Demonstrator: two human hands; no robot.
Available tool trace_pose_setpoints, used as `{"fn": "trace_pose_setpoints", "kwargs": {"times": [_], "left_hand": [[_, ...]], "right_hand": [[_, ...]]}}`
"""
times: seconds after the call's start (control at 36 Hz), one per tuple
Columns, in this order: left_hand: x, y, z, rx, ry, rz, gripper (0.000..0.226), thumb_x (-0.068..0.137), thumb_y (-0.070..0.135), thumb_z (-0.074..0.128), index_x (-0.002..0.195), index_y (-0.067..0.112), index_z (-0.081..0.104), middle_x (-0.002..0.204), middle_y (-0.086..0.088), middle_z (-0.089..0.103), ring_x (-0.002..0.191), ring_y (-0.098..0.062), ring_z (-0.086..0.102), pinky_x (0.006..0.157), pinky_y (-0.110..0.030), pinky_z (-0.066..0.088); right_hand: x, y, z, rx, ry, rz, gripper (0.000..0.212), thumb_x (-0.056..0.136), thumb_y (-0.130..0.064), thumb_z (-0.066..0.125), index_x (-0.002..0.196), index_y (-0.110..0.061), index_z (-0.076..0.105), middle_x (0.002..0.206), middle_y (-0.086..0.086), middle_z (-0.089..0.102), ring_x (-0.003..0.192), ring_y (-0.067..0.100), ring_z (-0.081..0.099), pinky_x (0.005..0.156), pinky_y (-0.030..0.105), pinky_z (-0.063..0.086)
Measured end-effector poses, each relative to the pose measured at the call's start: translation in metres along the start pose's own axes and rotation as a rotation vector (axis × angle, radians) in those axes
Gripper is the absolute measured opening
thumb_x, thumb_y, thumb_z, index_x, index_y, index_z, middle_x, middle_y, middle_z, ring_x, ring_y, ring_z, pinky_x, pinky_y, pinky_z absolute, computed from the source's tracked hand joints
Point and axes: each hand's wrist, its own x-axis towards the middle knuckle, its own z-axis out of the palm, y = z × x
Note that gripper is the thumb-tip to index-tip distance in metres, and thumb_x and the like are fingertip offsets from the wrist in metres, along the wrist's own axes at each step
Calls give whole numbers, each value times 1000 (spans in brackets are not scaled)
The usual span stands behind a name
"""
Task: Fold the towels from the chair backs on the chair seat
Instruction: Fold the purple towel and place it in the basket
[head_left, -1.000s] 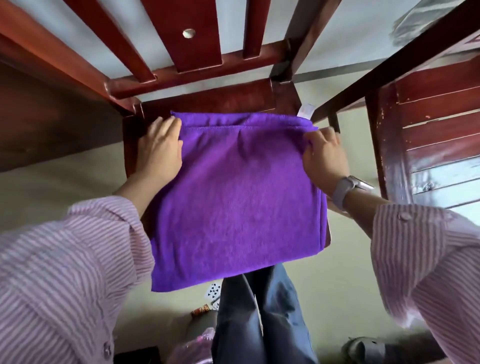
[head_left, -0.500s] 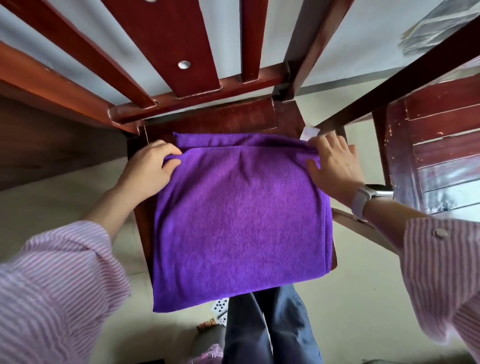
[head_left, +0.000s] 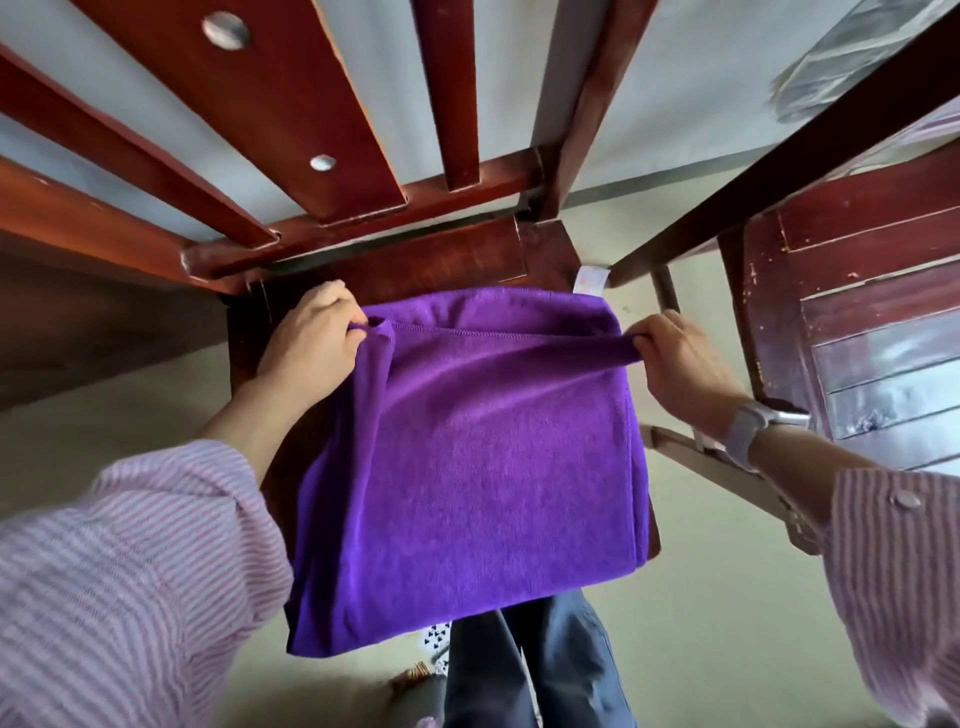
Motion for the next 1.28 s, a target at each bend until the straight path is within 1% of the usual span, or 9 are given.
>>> {"fn": "trace_pose_setpoints", "kwargs": {"times": [0.17, 0.28, 0.36, 0.42, 0.67, 0.78, 0.94, 1.14, 1.28], "left_hand": [[-3, -1, -11, 15, 13, 2, 9, 81, 8, 63, 87, 3, 69, 104, -12, 55, 92, -33, 58, 82, -38, 45], [-9, -6, -20, -19, 73, 4, 9, 78, 3, 67, 86, 1, 70, 101, -13, 60, 89, -31, 60, 81, -33, 43], [-14, -10, -24, -54, 111, -67, 12, 77, 2, 68, 88, -1, 70, 98, -16, 63, 88, -31, 61, 81, -28, 41], [-19, -10, -26, -105, 153, -118, 13, 77, 3, 68, 89, 0, 71, 95, -14, 65, 83, -27, 60, 77, -23, 38], [-41, -10, -36, -477, 264, -314, 15, 79, 6, 66, 93, 10, 71, 85, 5, 67, 70, 17, 56, 75, -4, 41], [-60, -3, -46, -614, 292, -390, 15, 80, 7, 66, 90, 19, 67, 67, 35, 62, 68, 15, 57, 74, -4, 43], [-98, 11, -70, -699, 316, -388, 17, 76, 6, 70, 80, 22, 67, 66, 33, 63, 66, 14, 57, 69, -1, 41], [-137, 22, -104, -777, 347, -376, 23, 76, 6, 70, 76, 29, 66, 67, 33, 64, 66, 14, 57, 69, 0, 40], [-168, 30, -142, -856, 393, -358, 19, 82, 3, 64, 92, 20, 67, 71, 31, 66, 71, 13, 58, 78, -8, 44]], "right_hand": [[14, 2, -4, 176, -43, 121, 19, 81, -12, 48, 89, -3, 62, 112, 15, 58, 102, 30, 54, 84, 27, 37], [32, -16, -10, 347, -178, 94, 22, 64, -26, 42, 74, -13, 57, 133, 7, 48, 116, 23, 48, 96, 35, 40], [39, -21, -12, 297, -245, 71, 26, 63, -27, 40, 70, -8, 56, 101, 11, 57, 93, 26, 52, 77, 29, 38], [40, -18, -12, 252, -267, 44, 16, 62, -29, 40, 59, -19, 51, 89, 8, 53, 83, 23, 49, 71, 28, 35], [17, -8, -29, 227, -12, -29, 29, 66, -22, 44, 79, -3, 62, 84, 6, 49, 77, 20, 46, 71, 23, 32], [-9, -12, -42, 203, 61, -83, 24, 73, -14, 47, 83, 2, 62, 78, 8, 55, 70, 21, 49, 64, 16, 31], [-46, -9, -70, 38, 19, -159, 11, 85, -3, 54, 93, -1, 61, 92, 15, 62, 83, 33, 60, 75, 41, 48], [-80, -36, -105, 30, 116, -181, 14, 87, -1, 53, 96, 2, 63, 97, 18, 62, 86, 35, 61, 78, 40, 48], [-110, -66, -133, 164, 265, -155, 12, 81, 6, 57, 89, 2, 64, 89, 18, 63, 82, 34, 61, 79, 46, 51]]}}
